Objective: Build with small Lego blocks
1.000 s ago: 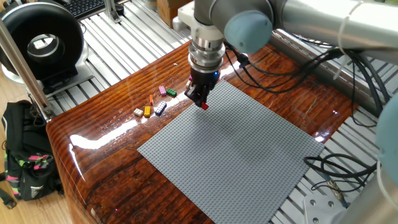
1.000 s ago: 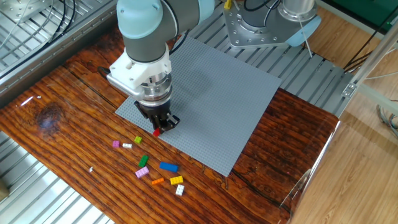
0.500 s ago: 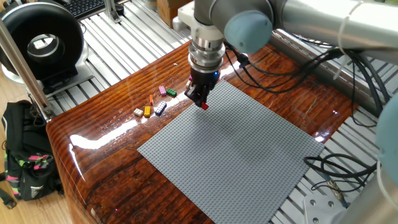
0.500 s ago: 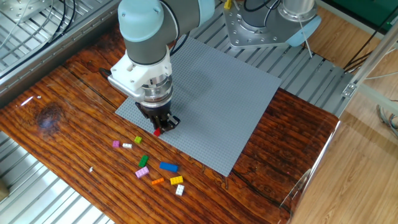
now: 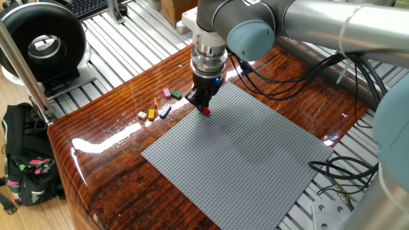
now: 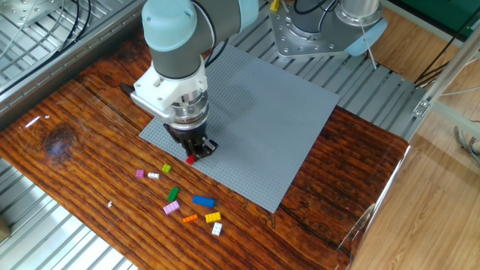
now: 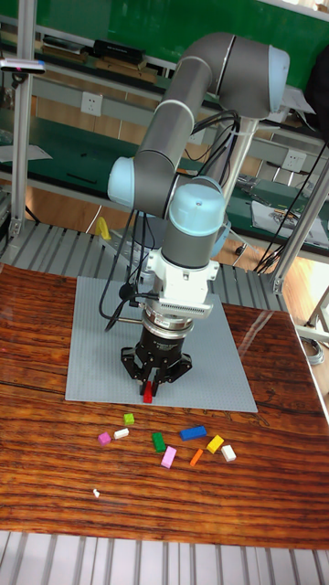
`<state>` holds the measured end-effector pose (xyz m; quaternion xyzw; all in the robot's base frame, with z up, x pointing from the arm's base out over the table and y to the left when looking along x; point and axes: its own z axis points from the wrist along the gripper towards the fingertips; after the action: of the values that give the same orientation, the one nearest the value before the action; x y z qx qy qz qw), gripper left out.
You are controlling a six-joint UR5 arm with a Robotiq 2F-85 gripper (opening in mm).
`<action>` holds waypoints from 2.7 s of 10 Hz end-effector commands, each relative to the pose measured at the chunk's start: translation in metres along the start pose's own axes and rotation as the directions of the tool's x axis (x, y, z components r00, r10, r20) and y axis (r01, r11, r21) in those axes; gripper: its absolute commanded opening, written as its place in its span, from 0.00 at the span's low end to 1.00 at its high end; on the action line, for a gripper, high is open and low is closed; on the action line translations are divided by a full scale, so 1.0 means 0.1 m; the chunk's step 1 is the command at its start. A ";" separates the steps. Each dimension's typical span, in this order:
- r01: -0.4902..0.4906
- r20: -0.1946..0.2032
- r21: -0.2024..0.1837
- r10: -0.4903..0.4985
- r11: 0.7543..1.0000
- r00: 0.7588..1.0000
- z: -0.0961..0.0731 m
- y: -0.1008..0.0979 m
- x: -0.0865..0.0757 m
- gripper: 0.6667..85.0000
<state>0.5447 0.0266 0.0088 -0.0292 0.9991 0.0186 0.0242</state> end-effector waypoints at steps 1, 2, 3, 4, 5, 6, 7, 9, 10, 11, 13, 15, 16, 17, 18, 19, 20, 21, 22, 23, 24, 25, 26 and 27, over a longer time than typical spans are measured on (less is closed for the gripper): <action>-0.002 0.000 -0.013 0.002 1.000 1.000 0.00 0.02 -0.01 0.02; -0.002 0.000 -0.010 0.002 1.000 1.000 0.00 0.01 -0.01 0.02; -0.002 -0.002 -0.008 0.002 1.000 1.000 0.00 0.01 0.00 0.02; -0.002 -0.003 -0.008 0.002 1.000 1.000 0.00 0.01 0.00 0.02; -0.002 -0.005 -0.010 0.002 1.000 1.000 0.00 0.01 0.00 0.02; -0.002 -0.005 -0.010 0.002 1.000 1.000 0.00 0.01 0.00 0.02; -0.002 -0.005 -0.007 0.002 1.000 1.000 0.00 0.00 0.00 0.02; 0.000 -0.007 -0.001 0.000 1.000 1.000 0.01 -0.02 0.00 0.02; 0.002 -0.007 -0.001 -0.002 1.000 1.000 0.01 -0.02 0.00 0.02; 0.002 -0.008 -0.001 -0.002 1.000 1.000 0.01 -0.03 0.00 0.02; 0.005 -0.010 -0.004 -0.005 1.000 1.000 0.01 -0.02 0.00 0.02; 0.009 -0.013 -0.006 -0.009 1.000 1.000 0.01 -0.01 0.01 0.02; 0.015 -0.016 -0.008 -0.015 1.000 1.000 0.01 -0.01 0.02 0.02; 0.024 -0.021 -0.019 -0.024 1.000 0.999 0.01 0.02 0.03 0.02; 0.030 -0.024 -0.023 -0.030 0.999 0.999 0.00 0.02 0.03 0.02; 0.045 -0.038 -0.028 -0.046 0.999 0.998 -0.02 -0.01 0.04 0.02; 0.052 -0.043 -0.028 -0.053 0.998 0.998 -0.04 -0.06 0.03 0.02; 0.033 -0.030 -0.019 -0.033 0.999 0.999 -0.03 -0.07 0.00 0.02; 0.023 -0.018 0.000 -0.023 1.000 1.000 -0.02 -0.09 -0.04 0.02; 0.024 -0.016 0.015 -0.024 1.000 1.000 -0.06 -0.12 -0.06 0.02; 0.009 -0.018 -0.011 -0.009 1.000 1.000 -0.08 -0.03 -0.07 0.02; 0.006 -0.017 -0.012 -0.006 1.000 1.000 -0.09 -0.01 -0.10 0.02; 0.004 -0.017 -0.011 -0.004 1.000 1.000 -0.08 0.01 -0.11 0.02; 0.004 -0.019 -0.005 -0.005 1.000 1.000 -0.05 0.00 -0.10 0.02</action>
<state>0.5512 0.0231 0.0139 -0.0390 0.9990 0.0170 0.0132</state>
